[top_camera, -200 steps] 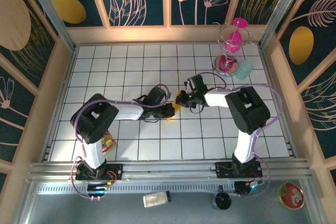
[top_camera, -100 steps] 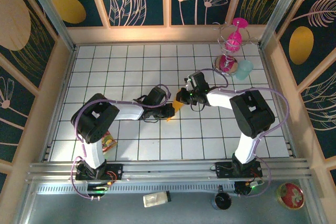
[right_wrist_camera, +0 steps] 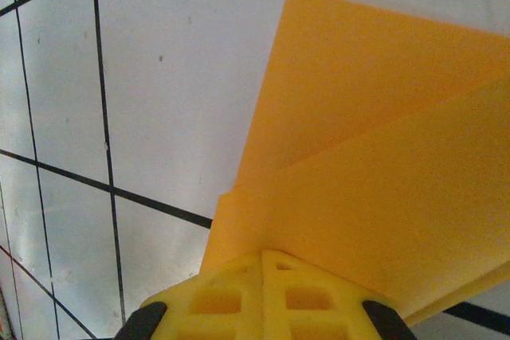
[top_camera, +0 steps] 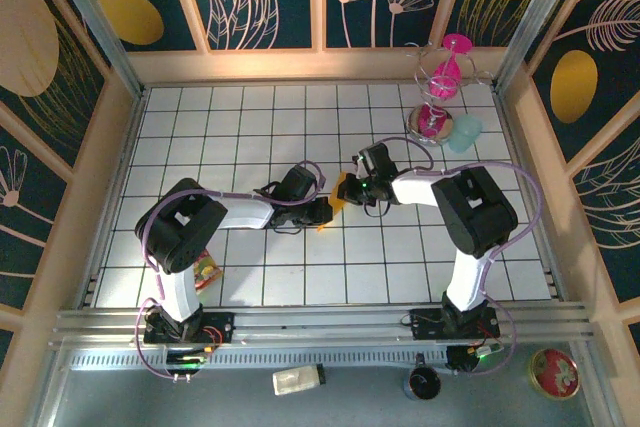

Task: Fold a paper plane with a square sheet of paper (pick it up from the middle)
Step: Fold the wing for the fifth time at the center of the table.

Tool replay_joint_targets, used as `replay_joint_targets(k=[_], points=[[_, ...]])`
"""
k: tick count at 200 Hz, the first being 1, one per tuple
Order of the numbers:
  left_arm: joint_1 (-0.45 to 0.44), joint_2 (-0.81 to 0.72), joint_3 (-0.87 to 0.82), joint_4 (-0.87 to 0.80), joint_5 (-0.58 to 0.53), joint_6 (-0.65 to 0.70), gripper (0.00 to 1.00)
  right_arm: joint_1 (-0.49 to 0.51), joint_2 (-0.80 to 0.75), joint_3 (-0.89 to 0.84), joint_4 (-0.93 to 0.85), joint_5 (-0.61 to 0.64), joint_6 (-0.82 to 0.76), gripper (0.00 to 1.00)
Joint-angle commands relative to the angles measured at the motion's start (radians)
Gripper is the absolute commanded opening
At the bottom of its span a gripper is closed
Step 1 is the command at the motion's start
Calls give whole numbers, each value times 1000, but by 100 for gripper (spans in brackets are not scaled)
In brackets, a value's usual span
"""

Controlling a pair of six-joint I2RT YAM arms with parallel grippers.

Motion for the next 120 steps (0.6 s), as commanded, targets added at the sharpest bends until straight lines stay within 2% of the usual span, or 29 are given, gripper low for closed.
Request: replay_joint_targets(k=[1, 59, 120], points=[[3, 15, -56, -94, -29, -9, 0, -67, 42, -16, 16, 43, -15, 2], [4, 3, -135, -65, -9, -34, 0, -234, 110, 43, 33, 54, -36, 2], [3, 9, -125, -51, -1, -32, 0, -276, 86, 38, 32, 104, -59, 3]])
